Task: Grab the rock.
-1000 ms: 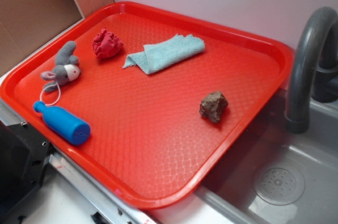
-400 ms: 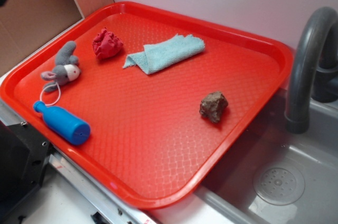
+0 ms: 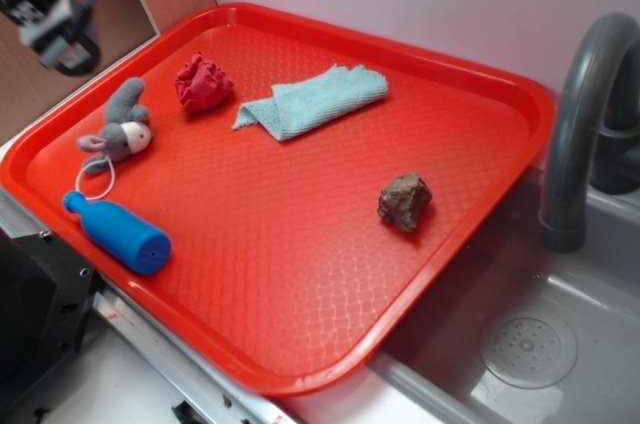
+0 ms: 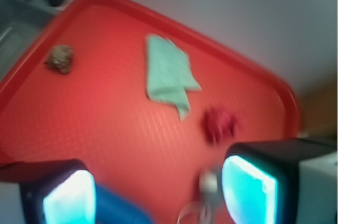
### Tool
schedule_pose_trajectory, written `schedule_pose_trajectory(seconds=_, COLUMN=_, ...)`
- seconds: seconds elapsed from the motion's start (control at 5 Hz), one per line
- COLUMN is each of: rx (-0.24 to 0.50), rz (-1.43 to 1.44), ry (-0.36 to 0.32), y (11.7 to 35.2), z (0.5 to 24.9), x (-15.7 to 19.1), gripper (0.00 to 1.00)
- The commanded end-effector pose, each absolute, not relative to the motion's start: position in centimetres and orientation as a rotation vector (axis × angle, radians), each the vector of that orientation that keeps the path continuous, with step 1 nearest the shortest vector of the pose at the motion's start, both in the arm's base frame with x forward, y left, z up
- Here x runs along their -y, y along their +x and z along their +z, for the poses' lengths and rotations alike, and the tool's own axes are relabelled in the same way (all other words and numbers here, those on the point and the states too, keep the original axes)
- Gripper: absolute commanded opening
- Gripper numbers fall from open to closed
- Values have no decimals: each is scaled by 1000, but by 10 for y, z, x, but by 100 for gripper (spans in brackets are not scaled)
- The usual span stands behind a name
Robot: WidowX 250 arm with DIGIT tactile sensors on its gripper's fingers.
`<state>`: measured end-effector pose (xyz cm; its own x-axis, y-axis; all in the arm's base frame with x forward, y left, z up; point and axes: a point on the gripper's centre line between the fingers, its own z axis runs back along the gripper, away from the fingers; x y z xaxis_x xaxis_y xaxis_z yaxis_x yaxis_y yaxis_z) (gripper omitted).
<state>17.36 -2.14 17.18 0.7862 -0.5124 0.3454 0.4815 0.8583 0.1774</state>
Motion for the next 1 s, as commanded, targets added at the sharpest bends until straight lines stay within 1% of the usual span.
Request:
schedule_pose_trajectory(seconds=0.0, rx=563, rz=-1021, ry=43, y=227, z=139, x=73, gripper=100)
schedule_pose_trajectory(seconds=0.2, rx=595, rz=-1249, ry=-77, y=239, z=117, x=111, gripper=100)
schedule_pose_trajectory(seconds=0.4, rx=535, rz=-1406, ry=-125, y=243, z=101, x=131, gripper=100)
schedule_pose_trajectory(seconds=0.6, rx=462, rz=-1489, ry=-153, y=248, z=78, x=155, gripper=100)
schedule_pose_trajectory(seconds=0.8, rx=395, rz=-1527, ry=-163, y=252, z=62, x=170, gripper=100)
